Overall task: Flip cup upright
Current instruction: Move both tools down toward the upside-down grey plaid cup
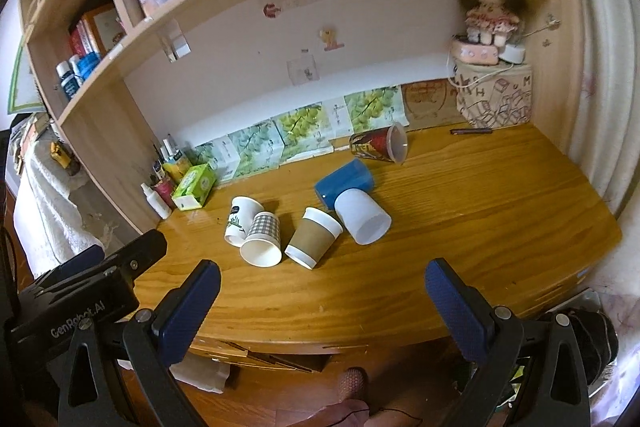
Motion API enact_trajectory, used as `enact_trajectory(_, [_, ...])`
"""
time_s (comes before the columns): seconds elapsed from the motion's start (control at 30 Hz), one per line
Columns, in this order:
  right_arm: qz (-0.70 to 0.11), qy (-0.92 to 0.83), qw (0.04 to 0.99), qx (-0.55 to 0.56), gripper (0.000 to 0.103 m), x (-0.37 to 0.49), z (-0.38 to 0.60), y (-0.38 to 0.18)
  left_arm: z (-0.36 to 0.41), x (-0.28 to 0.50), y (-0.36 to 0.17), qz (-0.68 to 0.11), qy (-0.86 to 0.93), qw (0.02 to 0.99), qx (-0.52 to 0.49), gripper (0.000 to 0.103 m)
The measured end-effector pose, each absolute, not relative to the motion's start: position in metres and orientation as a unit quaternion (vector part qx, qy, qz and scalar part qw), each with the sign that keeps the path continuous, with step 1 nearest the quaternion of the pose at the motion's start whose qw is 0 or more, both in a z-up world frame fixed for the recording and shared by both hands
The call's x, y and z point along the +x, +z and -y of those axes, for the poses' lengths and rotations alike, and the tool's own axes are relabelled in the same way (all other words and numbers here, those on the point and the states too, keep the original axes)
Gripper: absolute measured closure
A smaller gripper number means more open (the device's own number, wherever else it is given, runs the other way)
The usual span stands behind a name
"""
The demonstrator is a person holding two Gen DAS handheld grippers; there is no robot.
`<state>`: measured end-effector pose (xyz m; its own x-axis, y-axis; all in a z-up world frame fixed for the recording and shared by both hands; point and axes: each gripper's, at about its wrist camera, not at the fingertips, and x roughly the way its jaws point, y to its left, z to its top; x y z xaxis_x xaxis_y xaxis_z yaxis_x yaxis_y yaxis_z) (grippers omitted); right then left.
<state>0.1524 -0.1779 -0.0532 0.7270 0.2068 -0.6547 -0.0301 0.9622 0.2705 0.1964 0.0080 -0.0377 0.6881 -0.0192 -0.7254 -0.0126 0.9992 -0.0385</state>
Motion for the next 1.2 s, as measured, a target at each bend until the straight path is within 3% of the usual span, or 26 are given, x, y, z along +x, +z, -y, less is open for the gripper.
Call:
enact_trajectory(0.57, [-0.456,0.073,0.876,0.138,0.000,0.262,0.138,-0.080,-0.049,0.308,-0.090,-0.535,-0.056,0.837,-0.104,0.002])
enact_trajectory(1.2, [-0.584,0.031,0.781,0.220,0.000,0.342,0.136,-0.152,-0.080,0.395,-0.188,-0.677,-0.054,0.721,-0.138,0.002])
